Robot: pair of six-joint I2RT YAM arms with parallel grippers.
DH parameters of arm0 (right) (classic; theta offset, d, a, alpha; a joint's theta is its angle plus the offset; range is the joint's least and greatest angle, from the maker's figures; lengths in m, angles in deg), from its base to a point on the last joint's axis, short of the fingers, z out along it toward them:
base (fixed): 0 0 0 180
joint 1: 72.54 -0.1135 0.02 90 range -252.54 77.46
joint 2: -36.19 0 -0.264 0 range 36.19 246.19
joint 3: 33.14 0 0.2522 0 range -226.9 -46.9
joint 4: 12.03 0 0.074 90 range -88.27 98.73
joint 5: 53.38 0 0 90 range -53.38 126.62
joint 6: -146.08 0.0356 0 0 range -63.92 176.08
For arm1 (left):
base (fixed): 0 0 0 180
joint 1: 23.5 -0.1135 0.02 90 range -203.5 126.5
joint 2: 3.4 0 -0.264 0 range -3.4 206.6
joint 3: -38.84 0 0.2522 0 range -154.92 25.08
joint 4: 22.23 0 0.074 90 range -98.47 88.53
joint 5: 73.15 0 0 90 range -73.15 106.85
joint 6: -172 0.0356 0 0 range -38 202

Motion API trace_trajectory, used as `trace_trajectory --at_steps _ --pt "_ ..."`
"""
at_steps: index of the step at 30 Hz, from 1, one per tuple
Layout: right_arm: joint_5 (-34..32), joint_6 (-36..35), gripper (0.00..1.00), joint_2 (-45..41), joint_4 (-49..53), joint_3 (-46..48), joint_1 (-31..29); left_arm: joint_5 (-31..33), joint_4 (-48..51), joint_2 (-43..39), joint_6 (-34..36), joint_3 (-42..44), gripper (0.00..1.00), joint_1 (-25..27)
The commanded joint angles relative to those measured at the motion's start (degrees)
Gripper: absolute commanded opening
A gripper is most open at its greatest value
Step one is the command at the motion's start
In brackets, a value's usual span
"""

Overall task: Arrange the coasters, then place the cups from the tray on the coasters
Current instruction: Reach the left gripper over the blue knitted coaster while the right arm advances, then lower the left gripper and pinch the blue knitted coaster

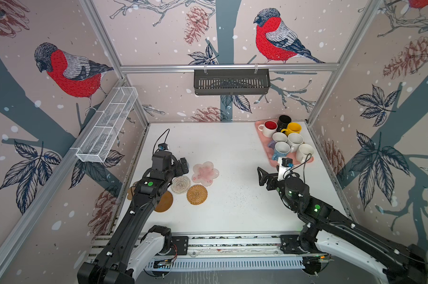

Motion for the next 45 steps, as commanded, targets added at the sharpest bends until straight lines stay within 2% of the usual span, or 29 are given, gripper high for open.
trace_trajectory --at_steps 1,3,6,12,16,19,22,27,33,39,45 --pt "-0.4 0.4 1.0 -2.3 -7.5 3.0 1.4 -1.9 3.1 4.6 -0.7 -2.6 0.97 0.1" --pt "0.3 1.9 0.99 -0.7 -7.3 2.9 2.6 -2.6 4.6 9.2 0.1 -4.4 0.93 0.1" --pt "2.4 3.0 0.99 4.3 -7.6 1.9 3.0 -1.0 5.7 14.7 -0.5 -6.1 0.76 0.1" --pt "5.0 3.6 1.0 13.4 -6.6 -2.1 3.7 1.4 3.8 24.1 0.8 -8.5 0.69 -0.1" --pt "9.6 3.4 0.99 15.6 -10.0 -1.2 6.0 2.2 4.4 29.0 -0.4 -10.4 0.57 -2.2" --pt "13.9 3.5 0.99 17.3 -13.8 -0.7 8.5 -1.7 3.0 30.5 -0.7 -10.4 0.55 -5.1" --pt "16.7 3.1 1.0 19.7 -13.6 -2.6 10.3 0.6 2.0 32.5 -2.4 -10.4 0.55 -5.2" --pt "19.4 3.8 1.0 21.2 -14.5 -2.9 11.5 0.5 -0.1 39.1 -4.2 -13.1 0.55 -5.1" --pt "19.8 5.2 1.0 18.0 -16.4 1.0 12.0 1.0 -1.2 43.8 -4.7 -15.1 0.5 -5.1" --pt "20.0 6.3 0.99 18.0 -17.1 2.4 12.0 1.5 -0.6 46.1 -4.5 -16.9 0.48 -5.1" --pt "19.3 6.6 0.99 17.1 -17.3 3.2 12.0 2.0 -0.7 47.2 -4.1 -17.3 0.42 -5.2"
